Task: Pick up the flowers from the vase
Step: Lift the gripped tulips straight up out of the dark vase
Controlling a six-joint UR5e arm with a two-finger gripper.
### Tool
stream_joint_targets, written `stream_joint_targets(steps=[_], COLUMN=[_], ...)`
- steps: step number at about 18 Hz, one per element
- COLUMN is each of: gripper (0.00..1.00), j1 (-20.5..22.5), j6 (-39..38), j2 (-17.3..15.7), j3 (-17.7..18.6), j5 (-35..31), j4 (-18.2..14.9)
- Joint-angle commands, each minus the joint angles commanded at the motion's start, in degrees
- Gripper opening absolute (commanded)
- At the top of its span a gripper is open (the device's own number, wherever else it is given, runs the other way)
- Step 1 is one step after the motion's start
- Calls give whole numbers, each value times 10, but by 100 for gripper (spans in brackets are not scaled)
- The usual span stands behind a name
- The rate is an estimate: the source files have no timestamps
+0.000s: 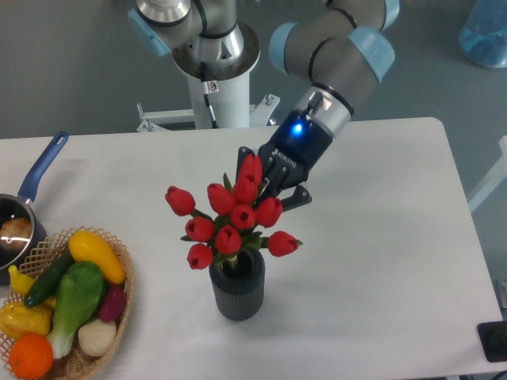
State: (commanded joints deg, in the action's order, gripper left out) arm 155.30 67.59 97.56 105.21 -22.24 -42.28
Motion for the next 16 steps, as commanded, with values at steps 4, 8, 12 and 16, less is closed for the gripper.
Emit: stream_joint_targets(steps=[4, 8, 12, 16], gripper=[0, 0, 0, 0], j1=[5, 6, 7, 25], j6=[-42, -85, -112, -126], j2=[-18, -26, -30, -33], j3=[-18, -35, -54, -66], j5=[1, 2, 2, 5], j4=[0, 0, 0, 0])
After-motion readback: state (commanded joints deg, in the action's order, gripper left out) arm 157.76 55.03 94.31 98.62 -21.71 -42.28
